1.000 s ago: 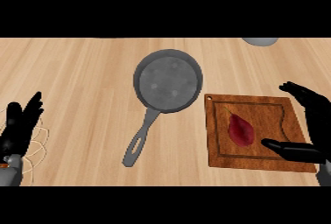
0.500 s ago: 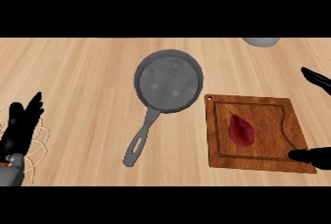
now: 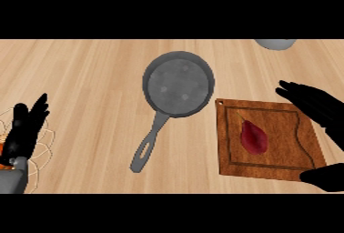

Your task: Pick the pear from the cutting board and place it in the pan

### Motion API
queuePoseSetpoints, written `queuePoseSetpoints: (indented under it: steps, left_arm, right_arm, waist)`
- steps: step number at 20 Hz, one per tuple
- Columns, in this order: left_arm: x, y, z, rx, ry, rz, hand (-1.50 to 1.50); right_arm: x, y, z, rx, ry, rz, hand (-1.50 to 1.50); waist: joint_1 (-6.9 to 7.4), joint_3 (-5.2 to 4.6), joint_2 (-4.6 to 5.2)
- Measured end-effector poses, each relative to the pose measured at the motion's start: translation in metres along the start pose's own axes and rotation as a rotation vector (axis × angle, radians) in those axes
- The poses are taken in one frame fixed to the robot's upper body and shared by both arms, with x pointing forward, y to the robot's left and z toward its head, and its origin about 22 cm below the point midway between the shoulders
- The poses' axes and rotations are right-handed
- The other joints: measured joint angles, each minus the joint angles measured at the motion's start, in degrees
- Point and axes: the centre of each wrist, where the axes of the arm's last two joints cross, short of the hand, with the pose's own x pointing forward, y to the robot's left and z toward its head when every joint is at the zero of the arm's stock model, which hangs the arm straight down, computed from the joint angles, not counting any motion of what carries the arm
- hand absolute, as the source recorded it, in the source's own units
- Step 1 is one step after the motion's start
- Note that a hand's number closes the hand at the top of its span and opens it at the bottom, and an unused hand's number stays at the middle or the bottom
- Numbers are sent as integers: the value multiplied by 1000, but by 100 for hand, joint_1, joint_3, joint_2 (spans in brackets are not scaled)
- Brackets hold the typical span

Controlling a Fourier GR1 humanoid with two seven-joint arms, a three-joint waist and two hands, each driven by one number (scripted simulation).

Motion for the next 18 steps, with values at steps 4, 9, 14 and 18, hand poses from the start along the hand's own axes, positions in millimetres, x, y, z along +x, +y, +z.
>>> queuePoseSetpoints:
  steps: [4,9,14,18]
  left_arm:
    - [3,-2,-3,1,2,-4,0]
    - [3,2,-3,7,-7,-4,0]
    - [3,8,-2,9,-8,1,0]
    - [3,-1,2,8,-3,-1,0]
  right_arm:
    - [19,13,-9,84,69,100,-150]
    - [30,44,-21,165,124,154,-150]
    - [34,61,-34,178,152,184,-150]
    - [33,69,-35,179,184,223,-150]
  waist:
    - [14,8,10]
    - [-3,16,10]
    - [-24,20,7]
    - [-41,22,6]
